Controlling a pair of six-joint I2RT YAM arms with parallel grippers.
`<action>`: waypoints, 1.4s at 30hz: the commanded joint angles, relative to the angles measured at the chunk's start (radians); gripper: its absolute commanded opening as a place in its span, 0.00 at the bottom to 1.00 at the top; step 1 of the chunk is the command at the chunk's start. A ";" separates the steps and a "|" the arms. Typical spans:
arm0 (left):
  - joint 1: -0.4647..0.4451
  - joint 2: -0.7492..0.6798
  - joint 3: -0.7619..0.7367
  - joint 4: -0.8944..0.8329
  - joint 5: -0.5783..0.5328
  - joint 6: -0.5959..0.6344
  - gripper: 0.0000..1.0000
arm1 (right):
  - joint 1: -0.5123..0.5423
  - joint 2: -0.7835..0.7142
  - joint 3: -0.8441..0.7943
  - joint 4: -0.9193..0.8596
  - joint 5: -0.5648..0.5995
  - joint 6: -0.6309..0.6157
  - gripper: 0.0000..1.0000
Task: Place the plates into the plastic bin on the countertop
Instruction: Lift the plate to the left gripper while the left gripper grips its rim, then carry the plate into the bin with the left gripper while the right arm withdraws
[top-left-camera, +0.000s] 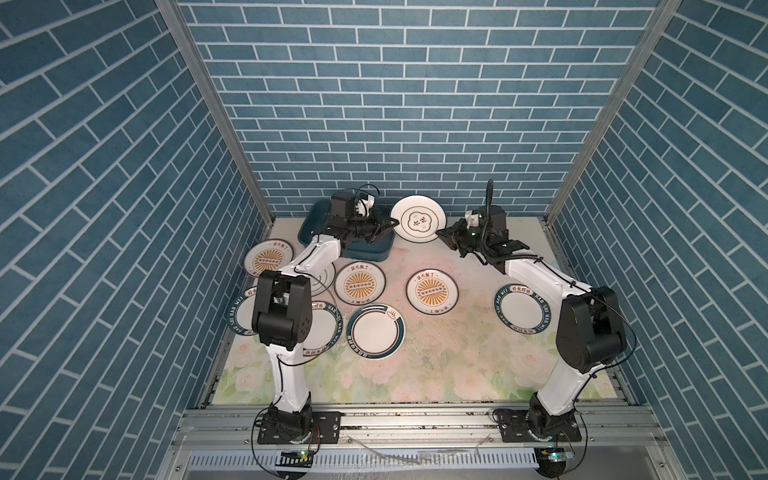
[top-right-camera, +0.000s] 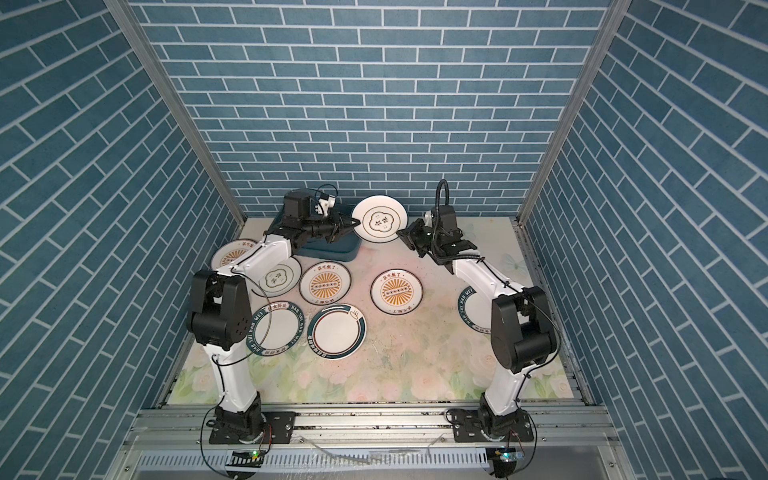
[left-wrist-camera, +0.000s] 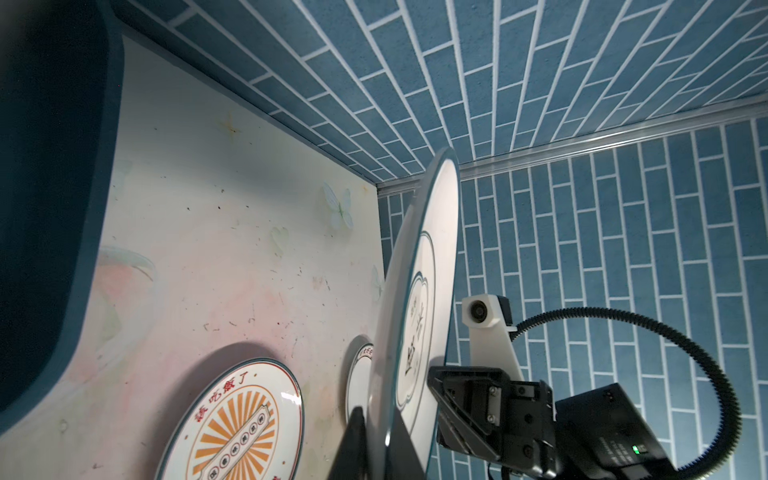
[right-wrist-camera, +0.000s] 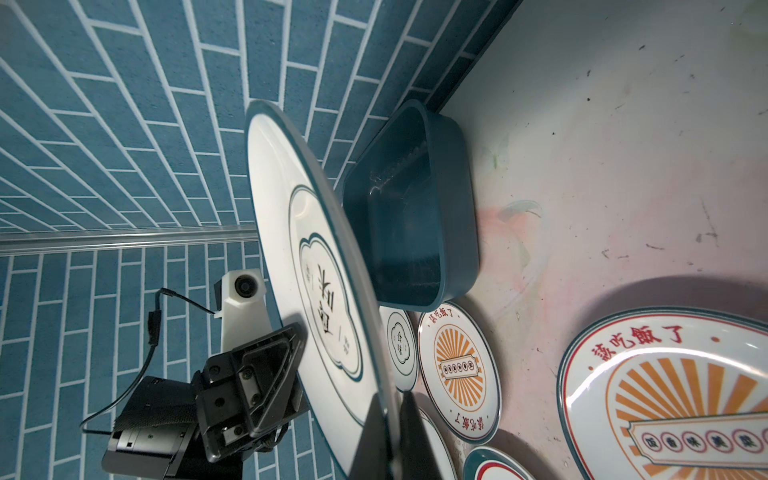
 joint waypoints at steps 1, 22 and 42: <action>0.002 0.004 0.001 0.061 0.035 -0.002 0.01 | 0.005 0.011 0.051 0.023 0.003 -0.001 0.00; 0.200 0.018 -0.023 -0.025 -0.017 0.029 0.00 | -0.028 -0.182 -0.045 -0.097 0.282 -0.136 0.71; 0.364 0.308 0.272 -0.351 -0.156 0.255 0.00 | -0.073 -0.650 -0.263 -0.428 0.733 -0.200 0.78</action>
